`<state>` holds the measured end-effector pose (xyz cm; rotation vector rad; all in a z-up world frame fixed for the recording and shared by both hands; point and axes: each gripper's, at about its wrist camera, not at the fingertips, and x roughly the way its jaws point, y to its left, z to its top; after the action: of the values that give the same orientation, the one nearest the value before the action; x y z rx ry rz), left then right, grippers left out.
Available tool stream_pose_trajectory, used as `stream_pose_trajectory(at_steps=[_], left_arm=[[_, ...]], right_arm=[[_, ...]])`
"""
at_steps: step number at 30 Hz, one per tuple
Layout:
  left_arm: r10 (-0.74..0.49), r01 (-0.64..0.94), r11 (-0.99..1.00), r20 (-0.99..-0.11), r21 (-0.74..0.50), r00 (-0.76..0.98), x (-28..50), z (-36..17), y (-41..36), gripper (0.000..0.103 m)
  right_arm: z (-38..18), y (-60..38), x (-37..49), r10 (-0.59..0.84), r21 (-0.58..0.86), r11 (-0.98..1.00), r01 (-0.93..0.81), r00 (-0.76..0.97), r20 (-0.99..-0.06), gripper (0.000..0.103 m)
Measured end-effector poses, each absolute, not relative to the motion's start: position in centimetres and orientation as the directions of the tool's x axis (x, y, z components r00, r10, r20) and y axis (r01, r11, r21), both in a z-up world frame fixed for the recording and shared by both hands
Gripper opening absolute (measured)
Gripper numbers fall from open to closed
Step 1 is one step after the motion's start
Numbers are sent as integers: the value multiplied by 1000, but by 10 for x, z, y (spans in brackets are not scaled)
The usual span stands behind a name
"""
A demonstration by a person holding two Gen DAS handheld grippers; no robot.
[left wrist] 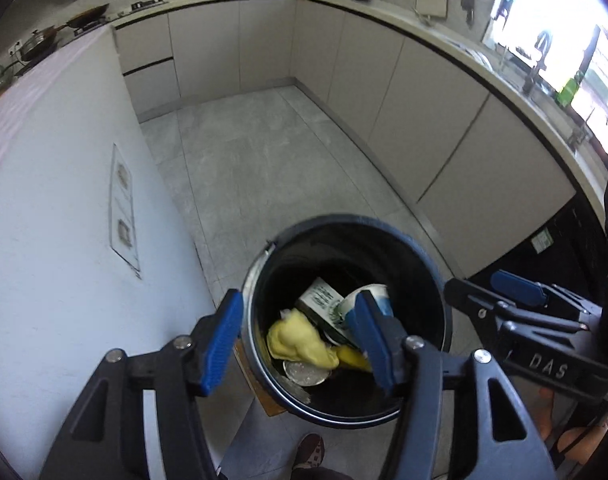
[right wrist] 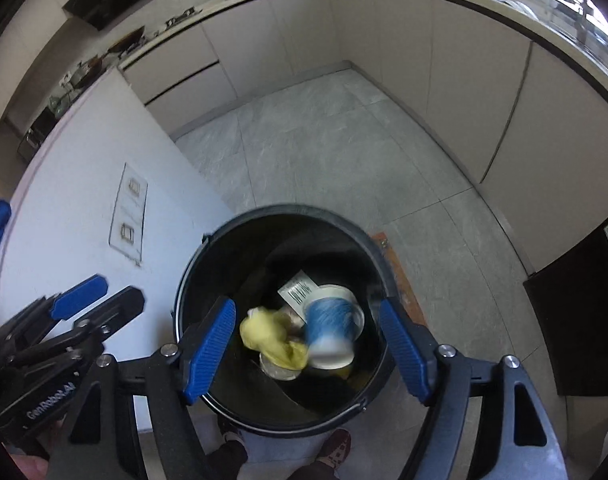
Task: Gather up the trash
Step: 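Open both tools to drop the towel and cup into the bin, then move both tools back over the table toward the scrubber and white cloth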
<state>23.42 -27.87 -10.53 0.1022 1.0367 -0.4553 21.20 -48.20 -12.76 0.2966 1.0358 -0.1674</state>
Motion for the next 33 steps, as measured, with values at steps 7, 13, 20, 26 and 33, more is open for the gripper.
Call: stream_pose_trajectory(at_steps=[7, 13, 20, 26, 33], left_arm=[[-315, 411, 904, -838, -122, 445, 222, -75, -273, 60], [-338, 409, 901, -823, -144, 456, 216, -53, -260, 60], [-371, 424, 891, -799, -163, 474, 218, -26, -247, 62], [-380, 414, 895, -771, -166, 512, 214, -3, -221, 64], [-364, 367, 914, -751, -174, 550, 213, 12, -183, 66]], right_arm=[[-99, -478, 206, -17, 155, 945, 289, 514, -858, 77], [-90, -473, 195, -32, 142, 940, 310, 493, -869, 77], [-66, -455, 180, -34, 142, 941, 307, 504, -863, 77], [-41, -431, 176, -23, 150, 949, 277, 535, -845, 77], [-13, -390, 182, 18, 175, 961, 214, 584, -812, 77]])
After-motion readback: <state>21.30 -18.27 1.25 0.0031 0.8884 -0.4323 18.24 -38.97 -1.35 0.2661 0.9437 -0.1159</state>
